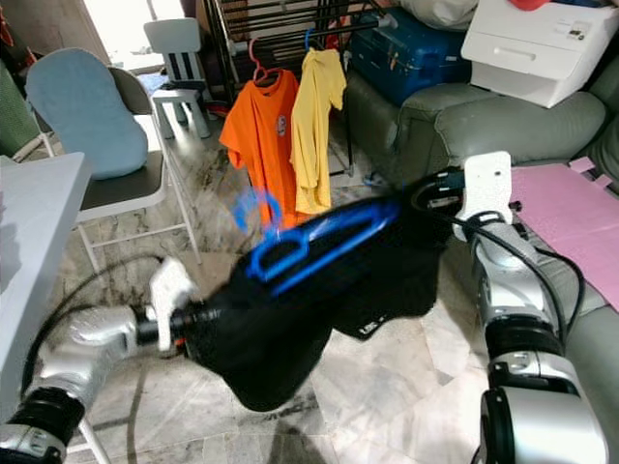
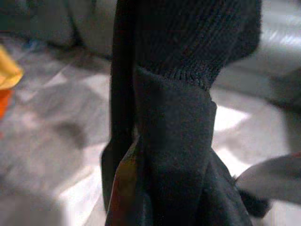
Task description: Hang hanger
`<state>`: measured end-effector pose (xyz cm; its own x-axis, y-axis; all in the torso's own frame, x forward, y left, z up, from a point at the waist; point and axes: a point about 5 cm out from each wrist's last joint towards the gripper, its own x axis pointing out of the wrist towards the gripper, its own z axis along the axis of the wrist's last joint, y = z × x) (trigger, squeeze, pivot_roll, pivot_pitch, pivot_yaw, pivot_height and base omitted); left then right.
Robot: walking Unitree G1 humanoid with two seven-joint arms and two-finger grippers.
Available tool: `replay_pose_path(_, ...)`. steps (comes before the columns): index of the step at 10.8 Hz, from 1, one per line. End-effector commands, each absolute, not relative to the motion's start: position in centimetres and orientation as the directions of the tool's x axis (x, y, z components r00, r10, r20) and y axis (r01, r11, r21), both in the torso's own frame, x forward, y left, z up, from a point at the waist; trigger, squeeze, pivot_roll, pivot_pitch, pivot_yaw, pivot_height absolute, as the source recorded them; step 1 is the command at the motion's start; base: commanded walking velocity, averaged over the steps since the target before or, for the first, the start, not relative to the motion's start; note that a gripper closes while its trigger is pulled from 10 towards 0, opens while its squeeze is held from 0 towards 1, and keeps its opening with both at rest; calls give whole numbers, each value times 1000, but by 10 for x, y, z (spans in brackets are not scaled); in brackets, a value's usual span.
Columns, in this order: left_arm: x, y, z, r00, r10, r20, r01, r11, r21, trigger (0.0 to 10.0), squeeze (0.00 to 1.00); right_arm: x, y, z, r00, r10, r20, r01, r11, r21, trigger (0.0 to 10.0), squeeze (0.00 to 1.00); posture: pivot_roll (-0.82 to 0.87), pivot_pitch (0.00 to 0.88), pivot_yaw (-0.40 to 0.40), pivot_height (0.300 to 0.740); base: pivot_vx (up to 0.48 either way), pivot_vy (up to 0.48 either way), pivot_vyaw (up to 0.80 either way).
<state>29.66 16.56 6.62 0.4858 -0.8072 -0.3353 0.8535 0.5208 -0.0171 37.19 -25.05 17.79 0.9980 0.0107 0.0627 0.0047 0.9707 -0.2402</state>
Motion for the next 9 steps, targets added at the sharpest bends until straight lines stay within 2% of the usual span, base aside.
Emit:
replay_pose_path(1, 301, 167, 68, 501, -784, -366, 849, 528, 32, 0, 0, 375, -246, 190, 994, 27, 103, -2, 971, -240, 0, 0, -165, 0, 51, 740, 0, 0, 0)
replay_pose_path(3, 305, 157, 56, 557, -719, -416, 811, 579, 84, 0, 0, 376, -237, 190, 993, 53, 104, -28, 973, -230, 0, 0, -165, 0, 52, 740, 0, 0, 0)
replay_pose_path(5, 318, 142, 50, 709, -577, -406, 674, 723, 150, 0, 0, 377, -226, 187, 992, 84, 98, -61, 975, -214, 0, 0, -166, 0, 56, 740, 0, 0, 0)
replay_pose_path(6, 326, 136, 53, 801, -481, -355, 557, 817, 149, 0, 0, 378, -215, 185, 990, 107, 95, -88, 978, -190, 0, 0, -169, 0, 59, 740, 0, 0, 0)
replay_pose_path(9, 335, 111, 63, 856, -448, -259, 470, 882, 26, 0, 0, 373, -170, 165, 966, 254, 43, -244, 957, -154, 0, 0, -163, 0, 59, 740, 0, 0, 0)
